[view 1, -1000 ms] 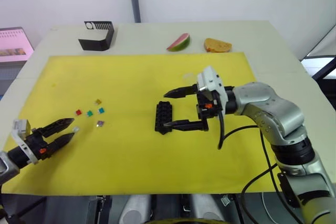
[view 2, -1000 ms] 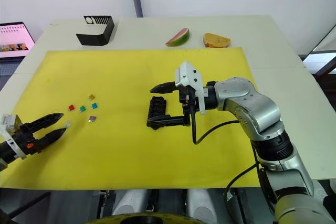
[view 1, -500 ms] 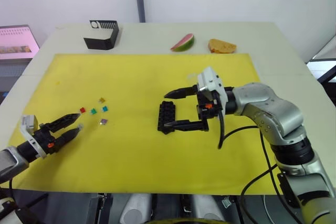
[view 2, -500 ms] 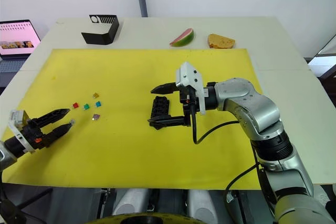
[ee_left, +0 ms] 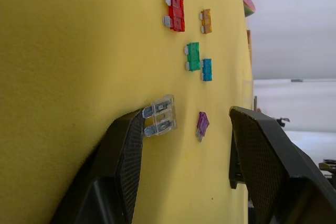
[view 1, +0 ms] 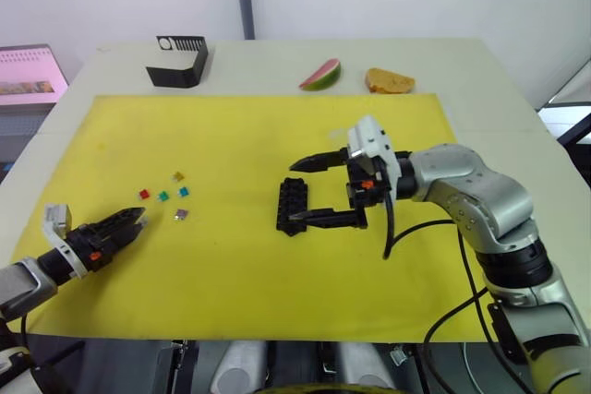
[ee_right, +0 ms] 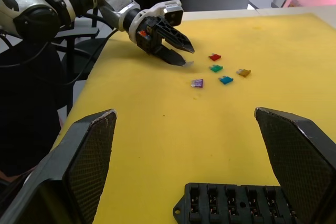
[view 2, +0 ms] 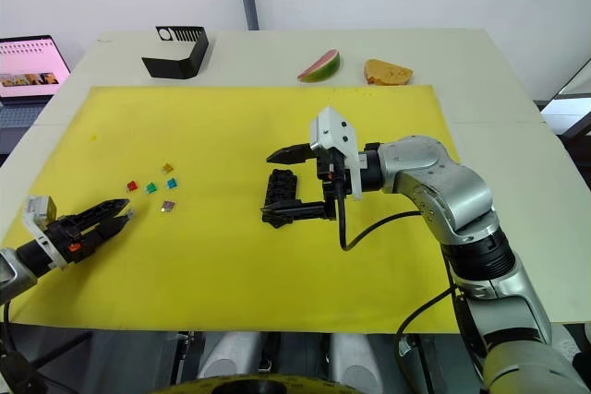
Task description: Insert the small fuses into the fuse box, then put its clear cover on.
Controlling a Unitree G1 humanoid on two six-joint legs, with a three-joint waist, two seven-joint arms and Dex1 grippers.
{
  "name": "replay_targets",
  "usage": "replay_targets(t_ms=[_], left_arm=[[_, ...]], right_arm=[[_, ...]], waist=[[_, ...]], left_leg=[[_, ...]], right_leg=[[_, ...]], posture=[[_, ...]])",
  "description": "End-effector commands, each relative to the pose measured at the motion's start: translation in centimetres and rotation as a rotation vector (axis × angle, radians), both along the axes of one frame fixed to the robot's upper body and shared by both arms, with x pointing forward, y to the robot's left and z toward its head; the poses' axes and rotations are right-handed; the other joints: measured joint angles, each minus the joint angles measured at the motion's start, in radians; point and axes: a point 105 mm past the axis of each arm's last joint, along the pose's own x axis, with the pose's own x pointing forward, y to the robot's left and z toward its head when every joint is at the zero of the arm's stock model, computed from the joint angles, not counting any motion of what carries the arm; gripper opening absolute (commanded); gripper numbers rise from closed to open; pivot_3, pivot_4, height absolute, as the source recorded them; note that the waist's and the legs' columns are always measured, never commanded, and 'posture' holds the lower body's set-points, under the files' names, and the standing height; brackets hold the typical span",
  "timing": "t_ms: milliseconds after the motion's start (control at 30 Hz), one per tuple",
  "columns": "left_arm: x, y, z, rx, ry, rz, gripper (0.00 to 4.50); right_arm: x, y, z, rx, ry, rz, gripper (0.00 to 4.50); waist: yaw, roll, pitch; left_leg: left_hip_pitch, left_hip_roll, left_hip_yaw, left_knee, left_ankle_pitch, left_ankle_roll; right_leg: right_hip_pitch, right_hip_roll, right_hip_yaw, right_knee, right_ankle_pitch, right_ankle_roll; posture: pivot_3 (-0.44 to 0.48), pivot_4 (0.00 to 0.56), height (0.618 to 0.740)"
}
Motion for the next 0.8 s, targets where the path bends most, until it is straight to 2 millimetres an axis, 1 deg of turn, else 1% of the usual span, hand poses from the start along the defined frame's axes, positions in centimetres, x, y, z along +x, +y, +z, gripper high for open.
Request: replay_targets(t_ms=[33,100,133,167,400,533,600,667,733,800], left_arm=[[0.0,0.3,-1.2,0.042,0.055,0.029,1.79],[0.2,0.7,-1.4,0.061,0.069,0.063,0.8],[0.2,0.8,-1.1,0.062,0.059,0.067,0.25],[0.2,0.8,-0.7,0.059,0.048,0.064,0.12],[-0.1,1.3,1.0,0.065,0.015,0.074,0.12],[0.2,1.0,2.8,0.059,-0.059,0.068,0.12],[0.4,1.1,4.3,0.054,-0.117,0.083,0.12],[0.7,1.4,5.8,0.068,-0.173,0.109,0.12],[0.9,0.9,8.1,0.058,-0.274,0.094,0.12],[1.1,0.0,9.8,0.048,-0.355,0.059,0.12]], right_arm=[[0.0,0.0,1.0,0.012,-0.051,0.009,4.5],[0.0,0.0,1.0,0.011,-0.052,0.01,4.5],[0.0,0.0,0.9,0.01,-0.053,0.012,4.5],[0.0,0.1,0.9,0.01,-0.054,0.013,4.5],[0.2,0.3,1.0,0.028,-0.059,0.018,4.5],[0.2,0.3,1.0,0.038,-0.063,0.015,4.5],[0.3,0.3,1.3,0.059,-0.066,-0.001,4.5],[0.9,0.1,2.3,0.126,-0.076,-0.059,4.5],[1.6,-0.3,3.9,0.227,-0.053,-0.131,4.5],[1.7,-0.6,4.8,0.285,-0.027,-0.165,4.5]], waist=[[-0.001,0.0,0.0],[-0.003,0.0,0.0],[-0.003,0.0,0.0],[-0.005,0.001,0.0],[-0.027,0.0,0.0],[-0.028,0.0,0.001],[-0.028,-0.002,0.001],[-0.029,-0.003,0.0],[-0.029,-0.004,0.0],[-0.029,-0.004,0.0]], left_leg=[[0.0,0.0,0.0,0.0,0.0,0.0],[0.0,0.0,0.0,0.0,0.0,0.0],[0.0,0.0,0.0,0.0,0.0,0.0],[0.0,0.0,0.0,-0.001,0.0,0.0],[0.0,0.001,0.0,-0.001,0.001,-0.001],[0.0,0.001,0.0,-0.001,0.001,-0.001],[-0.001,0.001,0.0,-0.001,0.001,-0.001],[-0.003,0.001,-0.001,0.0,0.001,-0.002],[-0.008,0.001,-0.001,0.001,0.002,-0.003],[-0.013,0.0,0.0,0.003,0.005,-0.009]], right_leg=[[0.0,0.0,0.0,0.0,0.0,0.0],[0.0,0.0,0.0,0.0,0.0,0.0],[0.0,0.0,0.0,0.0,0.0,0.0],[0.0,0.0,0.0,0.0,0.0,0.0],[-0.001,0.001,0.0,0.001,0.0,0.0],[-0.001,0.001,0.0,0.002,0.0,0.0],[-0.002,0.001,0.0,0.002,0.0,0.0],[-0.004,0.001,0.0,0.002,0.0,0.0],[-0.008,0.001,0.0,0.003,0.0,0.0],[-0.014,0.001,0.0,0.004,0.0,0.0]], posture=[[0.0,0.15,0.74],[0.0,0.15,0.74],[0.0,0.15,0.74],[0.0,0.15,0.74],[0.0,0.15,0.74],[0.0,0.15,0.74],[0.0,0.15,0.74],[0.0,0.15,0.74],[0.0,0.15,0.74],[0.0,0.15,0.74]])
